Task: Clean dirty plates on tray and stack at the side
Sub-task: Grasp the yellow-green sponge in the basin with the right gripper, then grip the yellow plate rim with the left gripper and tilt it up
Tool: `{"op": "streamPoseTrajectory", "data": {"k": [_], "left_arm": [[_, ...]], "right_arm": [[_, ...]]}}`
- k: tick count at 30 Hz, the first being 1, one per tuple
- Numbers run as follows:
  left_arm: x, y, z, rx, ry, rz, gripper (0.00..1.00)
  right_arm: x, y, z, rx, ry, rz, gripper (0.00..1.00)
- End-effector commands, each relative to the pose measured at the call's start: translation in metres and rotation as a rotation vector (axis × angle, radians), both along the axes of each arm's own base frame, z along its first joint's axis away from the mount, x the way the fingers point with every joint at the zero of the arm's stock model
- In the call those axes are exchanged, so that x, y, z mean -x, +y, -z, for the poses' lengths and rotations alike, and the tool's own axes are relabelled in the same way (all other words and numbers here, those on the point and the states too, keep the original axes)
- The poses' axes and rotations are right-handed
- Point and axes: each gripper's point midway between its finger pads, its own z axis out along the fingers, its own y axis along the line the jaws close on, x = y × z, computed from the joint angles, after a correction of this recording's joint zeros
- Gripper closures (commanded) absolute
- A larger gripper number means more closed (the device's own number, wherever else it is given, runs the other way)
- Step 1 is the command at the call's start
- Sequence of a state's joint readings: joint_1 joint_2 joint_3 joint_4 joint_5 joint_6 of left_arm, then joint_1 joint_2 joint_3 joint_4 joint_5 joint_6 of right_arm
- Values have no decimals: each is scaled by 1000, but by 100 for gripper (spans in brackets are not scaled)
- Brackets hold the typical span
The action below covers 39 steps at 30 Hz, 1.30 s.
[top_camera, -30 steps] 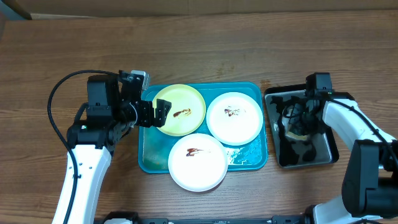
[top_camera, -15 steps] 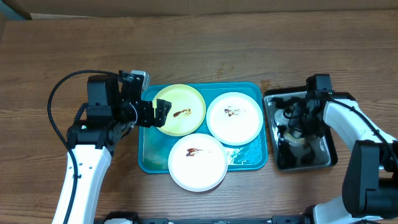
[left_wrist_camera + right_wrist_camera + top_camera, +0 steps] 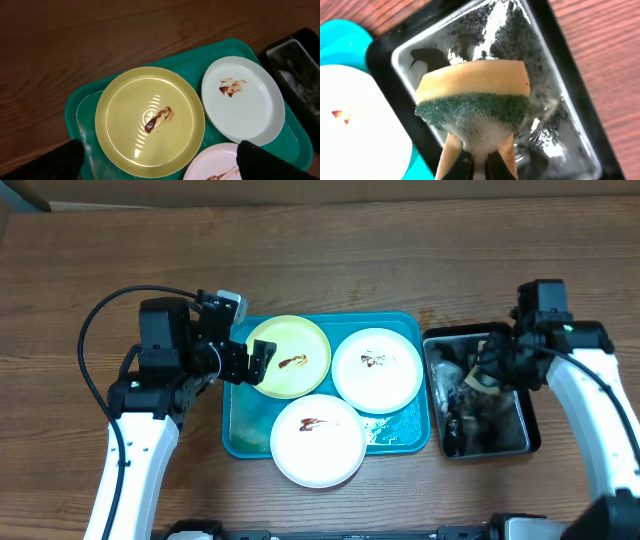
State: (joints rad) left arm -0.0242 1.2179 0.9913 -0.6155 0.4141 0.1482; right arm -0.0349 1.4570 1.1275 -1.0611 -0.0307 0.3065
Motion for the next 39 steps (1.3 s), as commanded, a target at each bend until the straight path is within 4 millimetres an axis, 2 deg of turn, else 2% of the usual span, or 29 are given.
{"op": "streamPoseTrajectory", "data": {"k": [1,5,8,14,18,23,28,33,36,39], "left_arm": [[-9,4,-8,-73,-68,53,0],[-17,20,16,-149,-1,-16,0],[-23,19,29,-141,48,-17,0],[-44,11,31,-106,133,0,0],[-57,11,53,-98,202,-6,8],[-62,10,95,-98,302,-6,15],[-66,11,125,-76,375,-46,15],[-60,11,156,-77,464,-50,20],[-56,11,169,-77,506,-55,27],[-55,12,172,-79,517,-60,33]], "right_arm": [[3,0,-16,-1,-35,-21,96],[10,1,-18,-1,-23,-24,96],[12,1,-18,-2,-14,-24,96],[14,1,-17,-2,-6,-24,96],[14,1,-17,-2,-5,-24,96],[14,1,-17,-2,-4,-23,96],[15,1,-17,-2,-1,-24,96],[15,1,-17,-2,0,-24,96],[15,1,-17,-2,0,-24,96],[16,1,-17,-3,1,-23,96]]}}
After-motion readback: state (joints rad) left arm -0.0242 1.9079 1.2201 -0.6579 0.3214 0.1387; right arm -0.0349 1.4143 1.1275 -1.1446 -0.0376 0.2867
